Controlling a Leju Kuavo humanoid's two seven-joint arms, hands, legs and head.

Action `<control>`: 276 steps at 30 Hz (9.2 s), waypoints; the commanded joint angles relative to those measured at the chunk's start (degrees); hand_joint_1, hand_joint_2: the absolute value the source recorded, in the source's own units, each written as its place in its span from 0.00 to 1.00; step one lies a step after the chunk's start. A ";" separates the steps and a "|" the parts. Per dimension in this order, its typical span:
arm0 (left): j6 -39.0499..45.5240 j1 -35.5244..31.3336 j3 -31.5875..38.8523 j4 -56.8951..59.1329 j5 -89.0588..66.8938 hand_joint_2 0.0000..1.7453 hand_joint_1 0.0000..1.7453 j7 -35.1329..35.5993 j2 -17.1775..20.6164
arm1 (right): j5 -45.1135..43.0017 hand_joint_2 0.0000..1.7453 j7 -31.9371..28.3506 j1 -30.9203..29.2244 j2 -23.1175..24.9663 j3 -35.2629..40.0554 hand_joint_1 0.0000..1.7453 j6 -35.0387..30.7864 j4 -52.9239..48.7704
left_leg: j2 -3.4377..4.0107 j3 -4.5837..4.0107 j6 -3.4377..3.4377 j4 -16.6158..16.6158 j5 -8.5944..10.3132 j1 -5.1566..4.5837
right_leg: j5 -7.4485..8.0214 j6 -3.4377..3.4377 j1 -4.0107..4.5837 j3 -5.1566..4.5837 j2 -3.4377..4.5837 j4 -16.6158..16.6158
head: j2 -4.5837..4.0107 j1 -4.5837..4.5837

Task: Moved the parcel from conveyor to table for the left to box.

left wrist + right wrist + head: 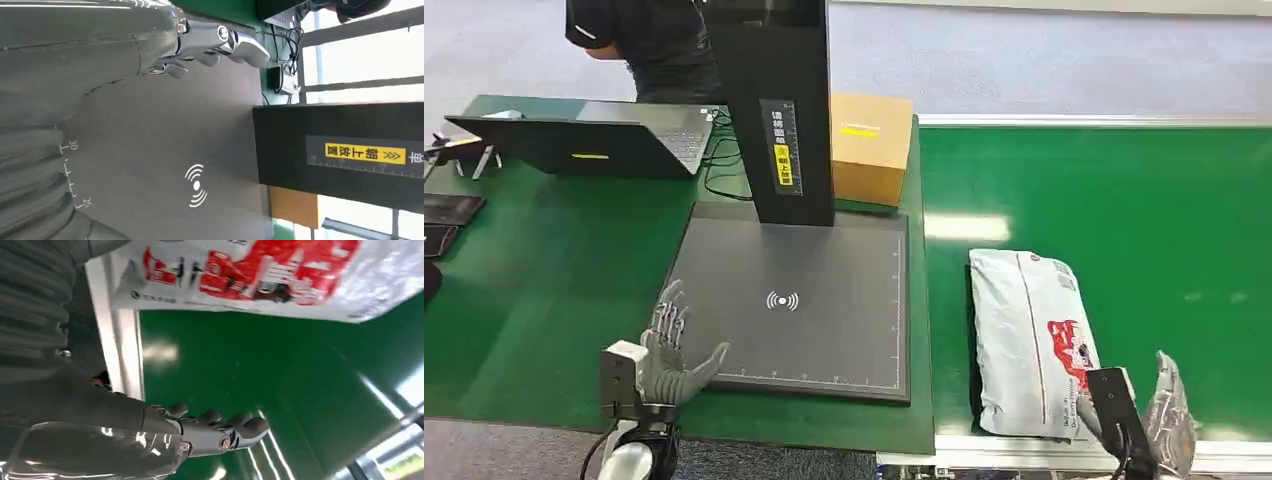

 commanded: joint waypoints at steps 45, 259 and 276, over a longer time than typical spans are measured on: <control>0.48 -1.69 0.29 4.06 1.85 1.00 0.00 1.00 1.05 | -18.49 1.00 -19.86 -3.89 -3.69 7.35 0.00 -2.18 8.77 | 0.12 0.15 -0.10 -0.07 -0.01 0.02 | 0.01 -0.08 0.02 0.10 0.12 -0.04 | 0.00 -0.02; -1.72 -0.63 -9.63 -3.07 -15.15 1.00 0.00 -3.94 3.49 | -43.14 1.00 -27.64 -7.05 -5.13 18.94 0.00 14.73 11.53 | -0.04 -0.17 0.18 0.02 0.15 0.10 | 0.26 0.25 0.10 0.06 -0.06 -0.33 | 0.00 0.00; 5.35 -3.41 -17.10 7.54 -48.10 1.00 0.00 12.11 5.89 | -37.88 1.00 -21.48 -6.93 -6.63 21.73 0.00 11.33 18.85 | -0.10 0.06 0.11 -0.14 0.20 0.08 | 0.25 0.19 0.07 0.28 -0.13 -0.42 | 0.00 -0.02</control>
